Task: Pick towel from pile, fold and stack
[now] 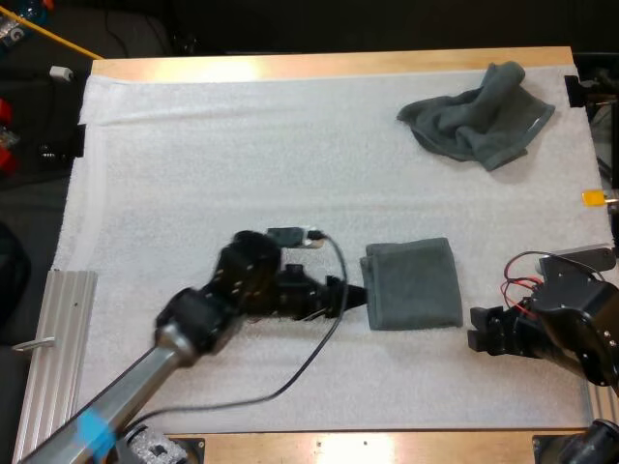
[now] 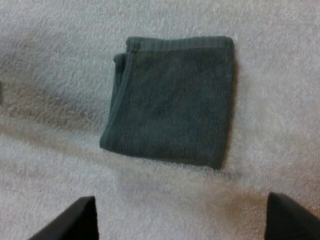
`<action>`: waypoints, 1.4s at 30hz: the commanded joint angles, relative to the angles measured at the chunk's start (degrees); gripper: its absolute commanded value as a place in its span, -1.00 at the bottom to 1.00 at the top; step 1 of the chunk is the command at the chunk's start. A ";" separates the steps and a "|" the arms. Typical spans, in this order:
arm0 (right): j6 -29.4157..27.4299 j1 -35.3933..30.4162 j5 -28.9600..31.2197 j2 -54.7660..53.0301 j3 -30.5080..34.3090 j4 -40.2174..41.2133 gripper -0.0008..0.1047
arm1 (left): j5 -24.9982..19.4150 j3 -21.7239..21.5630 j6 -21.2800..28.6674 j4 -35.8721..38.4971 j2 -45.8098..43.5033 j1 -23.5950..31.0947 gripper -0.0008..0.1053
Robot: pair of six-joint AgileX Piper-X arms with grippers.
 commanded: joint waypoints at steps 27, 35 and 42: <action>-0.54 -0.17 0.42 -0.13 -0.56 3.23 0.26 | -0.79 -5.63 -7.35 -12.16 27.38 -1.77 0.23; -0.54 -0.17 0.42 -0.13 -0.56 3.23 0.26 | -1.62 -13.56 -5.79 0.00 33.05 -3.45 0.22; -0.54 -0.17 0.42 -0.13 -0.56 3.23 0.26 | -2.13 -18.79 -6.37 1.07 35.83 -6.54 0.12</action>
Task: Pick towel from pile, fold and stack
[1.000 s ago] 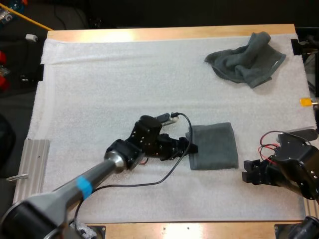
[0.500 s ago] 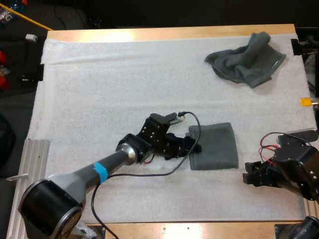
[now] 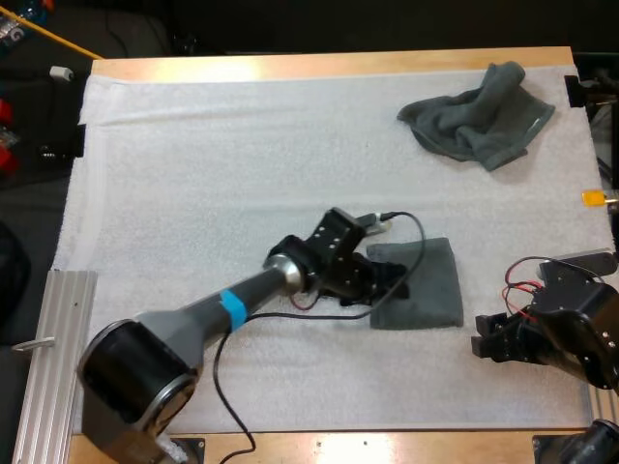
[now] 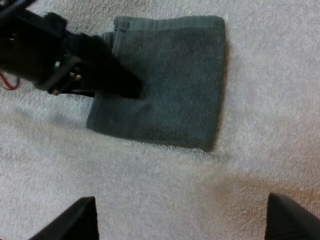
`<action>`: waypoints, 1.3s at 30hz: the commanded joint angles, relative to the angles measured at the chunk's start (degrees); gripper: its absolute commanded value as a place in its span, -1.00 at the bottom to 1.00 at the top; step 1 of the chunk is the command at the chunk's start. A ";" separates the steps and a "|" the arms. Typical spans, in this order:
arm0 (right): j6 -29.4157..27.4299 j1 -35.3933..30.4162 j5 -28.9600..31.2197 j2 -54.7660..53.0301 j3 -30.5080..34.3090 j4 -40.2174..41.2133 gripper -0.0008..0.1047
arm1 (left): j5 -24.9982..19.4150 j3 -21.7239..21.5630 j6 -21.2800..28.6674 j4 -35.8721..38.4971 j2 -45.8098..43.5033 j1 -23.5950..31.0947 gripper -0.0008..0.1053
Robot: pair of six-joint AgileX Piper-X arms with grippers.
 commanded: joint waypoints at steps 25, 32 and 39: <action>-0.16 -0.17 0.42 -0.13 -0.56 0.11 0.26 | -16.19 -3.43 34.22 29.85 -9.15 13.11 -0.98; -0.16 -0.17 0.42 -0.13 -0.56 0.11 0.26 | -29.84 -3.43 47.96 39.20 -13.62 26.46 -0.98; -0.01 -0.17 0.22 -0.13 -0.56 0.11 0.26 | -42.54 -3.43 54.78 43.59 -14.12 36.94 -0.98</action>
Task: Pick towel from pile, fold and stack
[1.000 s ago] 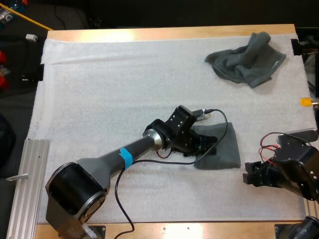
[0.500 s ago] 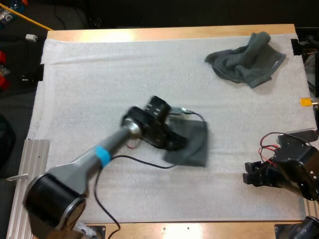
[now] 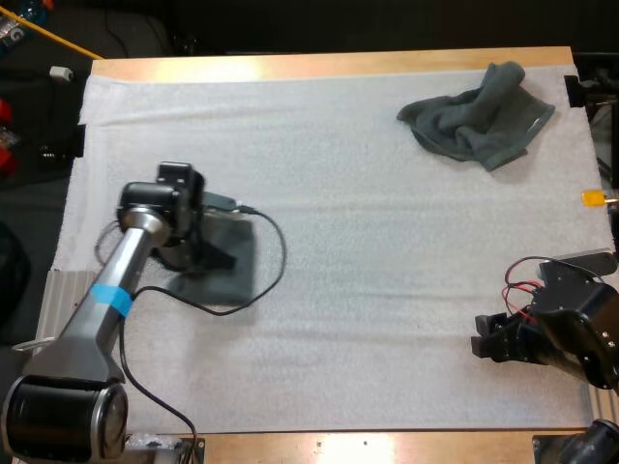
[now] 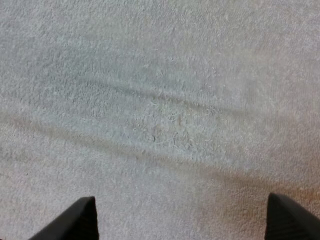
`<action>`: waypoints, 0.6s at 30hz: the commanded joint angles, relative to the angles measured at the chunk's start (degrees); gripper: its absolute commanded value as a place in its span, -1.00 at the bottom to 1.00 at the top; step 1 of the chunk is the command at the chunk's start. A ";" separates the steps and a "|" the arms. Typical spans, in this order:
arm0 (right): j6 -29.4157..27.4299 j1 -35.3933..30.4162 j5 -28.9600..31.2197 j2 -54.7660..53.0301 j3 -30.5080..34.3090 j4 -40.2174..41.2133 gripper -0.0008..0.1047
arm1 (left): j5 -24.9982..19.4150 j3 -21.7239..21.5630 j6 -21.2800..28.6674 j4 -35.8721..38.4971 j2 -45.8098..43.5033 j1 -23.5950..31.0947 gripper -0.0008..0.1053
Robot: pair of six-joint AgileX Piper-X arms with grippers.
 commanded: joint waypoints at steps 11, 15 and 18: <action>4.33 -0.17 -7.04 -0.13 -0.46 -9.24 0.26 | -3.94 -0.27 2.38 1.61 -0.58 7.28 -0.98; 5.17 -0.17 -8.62 -0.13 -0.46 -11.74 0.26 | -5.22 -0.27 2.81 1.70 -0.58 7.27 -0.98; 5.16 -0.17 -8.89 -0.13 -0.39 -11.81 0.26 | -6.19 -0.27 2.82 1.79 -0.58 7.27 -0.96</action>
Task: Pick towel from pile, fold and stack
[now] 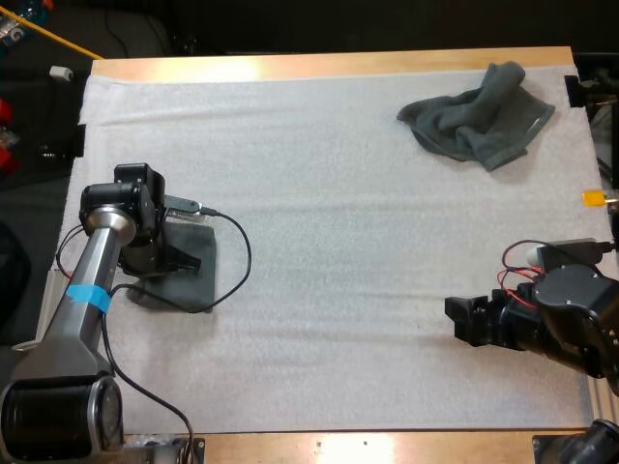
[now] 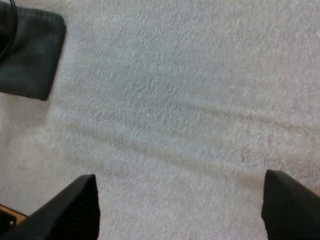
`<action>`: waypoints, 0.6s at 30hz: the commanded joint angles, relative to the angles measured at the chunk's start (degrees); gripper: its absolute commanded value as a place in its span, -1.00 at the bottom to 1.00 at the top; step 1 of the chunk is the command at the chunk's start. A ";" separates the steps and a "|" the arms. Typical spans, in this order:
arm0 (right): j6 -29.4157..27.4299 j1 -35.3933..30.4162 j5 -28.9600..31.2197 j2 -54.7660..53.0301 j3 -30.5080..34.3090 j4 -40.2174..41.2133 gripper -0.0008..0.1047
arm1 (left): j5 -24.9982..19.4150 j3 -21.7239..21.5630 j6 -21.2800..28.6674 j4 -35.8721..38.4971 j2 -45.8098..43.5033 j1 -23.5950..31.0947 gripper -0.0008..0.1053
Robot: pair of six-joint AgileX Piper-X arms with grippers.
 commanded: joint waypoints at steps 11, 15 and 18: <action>0.05 -0.17 -1.73 -0.13 -0.15 -0.38 0.26 | -6.01 -0.27 0.04 0.59 -1.07 0.00 0.21; 0.05 -0.17 -1.73 -0.13 -0.15 -0.38 0.26 | -5.90 -0.27 -0.21 0.91 -2.50 0.00 0.18; 0.05 -0.17 -1.73 -0.13 -0.15 -0.38 0.26 | -2.04 -0.27 -0.50 1.30 -3.70 0.00 0.24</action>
